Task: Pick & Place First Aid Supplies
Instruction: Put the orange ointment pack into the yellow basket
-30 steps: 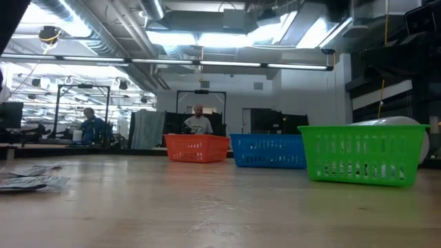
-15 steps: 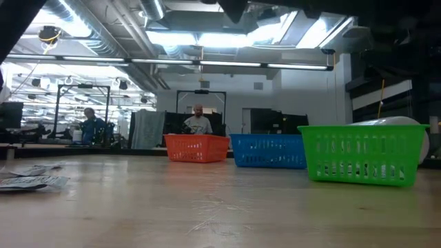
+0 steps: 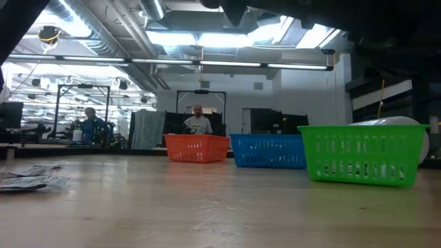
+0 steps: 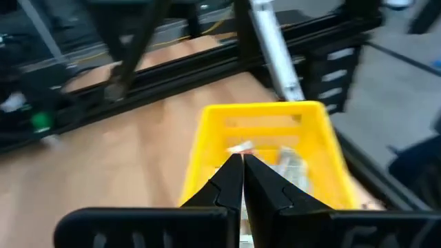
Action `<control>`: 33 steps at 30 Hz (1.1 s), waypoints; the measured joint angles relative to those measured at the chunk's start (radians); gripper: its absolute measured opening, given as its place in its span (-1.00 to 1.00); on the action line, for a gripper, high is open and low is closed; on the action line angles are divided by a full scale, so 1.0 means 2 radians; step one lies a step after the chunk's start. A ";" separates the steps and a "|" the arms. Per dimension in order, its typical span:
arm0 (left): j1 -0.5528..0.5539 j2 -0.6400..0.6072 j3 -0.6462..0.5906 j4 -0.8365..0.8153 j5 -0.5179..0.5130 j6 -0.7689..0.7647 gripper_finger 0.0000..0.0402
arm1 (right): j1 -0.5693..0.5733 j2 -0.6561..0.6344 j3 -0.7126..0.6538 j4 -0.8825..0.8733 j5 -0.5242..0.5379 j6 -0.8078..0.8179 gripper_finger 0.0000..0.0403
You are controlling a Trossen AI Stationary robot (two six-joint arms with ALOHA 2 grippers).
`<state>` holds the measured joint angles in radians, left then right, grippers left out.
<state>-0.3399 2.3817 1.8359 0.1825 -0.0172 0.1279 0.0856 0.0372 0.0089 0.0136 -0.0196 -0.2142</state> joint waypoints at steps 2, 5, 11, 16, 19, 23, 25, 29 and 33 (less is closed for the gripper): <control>0.001 0.000 0.000 0.000 -0.011 -0.002 -0.96 | 0.000 0.000 0.000 0.000 0.000 0.000 -0.87; 0.002 0.000 0.000 -0.004 -0.015 -0.002 -0.95 | 0.000 0.000 0.000 0.000 0.000 0.000 -0.87; 0.002 0.000 0.000 -0.004 -0.021 0.007 -0.86 | 0.000 0.000 0.000 0.000 0.000 0.000 -0.87; 0.000 -0.019 -0.001 -0.043 -0.031 0.047 -0.77 | 0.000 0.000 0.000 0.000 0.000 0.000 -0.87; -0.003 -0.042 -0.001 -0.074 -0.044 0.050 -0.75 | 0.000 0.000 0.000 0.000 0.000 0.000 -0.87; -0.008 -0.062 -0.001 -0.093 -0.038 0.054 -0.75 | 0.000 0.000 0.000 0.000 0.000 0.000 -0.87; -0.011 -0.068 -0.001 -0.099 -0.030 0.059 -0.76 | 0.000 0.000 0.000 0.000 0.000 0.000 -0.87; -0.014 -0.076 -0.001 -0.131 -0.029 0.057 -0.76 | 0.000 0.000 0.000 0.000 0.000 0.000 -0.87; -0.013 -0.081 -0.001 -0.174 -0.032 0.047 -0.75 | 0.000 0.000 0.000 0.000 0.000 0.000 -0.87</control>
<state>-0.3656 2.2196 1.8347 -0.1653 -0.0806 0.2216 0.0854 0.0369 0.0087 0.0139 -0.0197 -0.2142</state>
